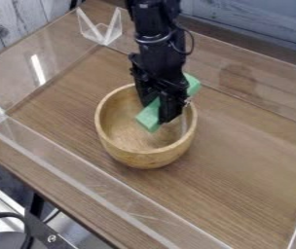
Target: Put the green block in the brown bowl
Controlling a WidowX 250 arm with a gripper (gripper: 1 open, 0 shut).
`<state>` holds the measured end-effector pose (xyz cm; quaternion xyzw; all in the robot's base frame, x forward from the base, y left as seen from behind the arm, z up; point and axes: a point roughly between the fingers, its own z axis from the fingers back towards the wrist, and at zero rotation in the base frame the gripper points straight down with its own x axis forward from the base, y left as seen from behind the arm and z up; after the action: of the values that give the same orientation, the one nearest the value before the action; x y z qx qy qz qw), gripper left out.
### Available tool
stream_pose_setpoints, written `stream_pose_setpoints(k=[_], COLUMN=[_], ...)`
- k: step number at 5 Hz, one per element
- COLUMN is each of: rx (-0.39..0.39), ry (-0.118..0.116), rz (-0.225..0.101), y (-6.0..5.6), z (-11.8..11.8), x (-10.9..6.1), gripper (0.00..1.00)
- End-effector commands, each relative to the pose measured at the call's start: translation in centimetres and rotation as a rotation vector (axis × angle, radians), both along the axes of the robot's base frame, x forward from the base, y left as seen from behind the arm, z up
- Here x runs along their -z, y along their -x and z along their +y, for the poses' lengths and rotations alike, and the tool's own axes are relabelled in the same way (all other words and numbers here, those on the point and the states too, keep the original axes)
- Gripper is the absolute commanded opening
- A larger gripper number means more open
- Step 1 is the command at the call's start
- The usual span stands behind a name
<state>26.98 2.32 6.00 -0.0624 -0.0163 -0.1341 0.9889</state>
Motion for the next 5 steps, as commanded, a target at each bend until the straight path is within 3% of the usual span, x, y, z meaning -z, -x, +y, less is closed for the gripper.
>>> stream_pose_setpoints(k=[1,2,5], rx=[0.028,0.043,-0.015], ry=[-0.01,-0.011,-0.04], rz=[-0.054,-0.066,-0.093], y=[-0.7,-0.4,-0.4], z=[0.0,-0.1,0.3], x=[-0.9,-0.8,-1.9], gripper=[0.0,0.0,0.0])
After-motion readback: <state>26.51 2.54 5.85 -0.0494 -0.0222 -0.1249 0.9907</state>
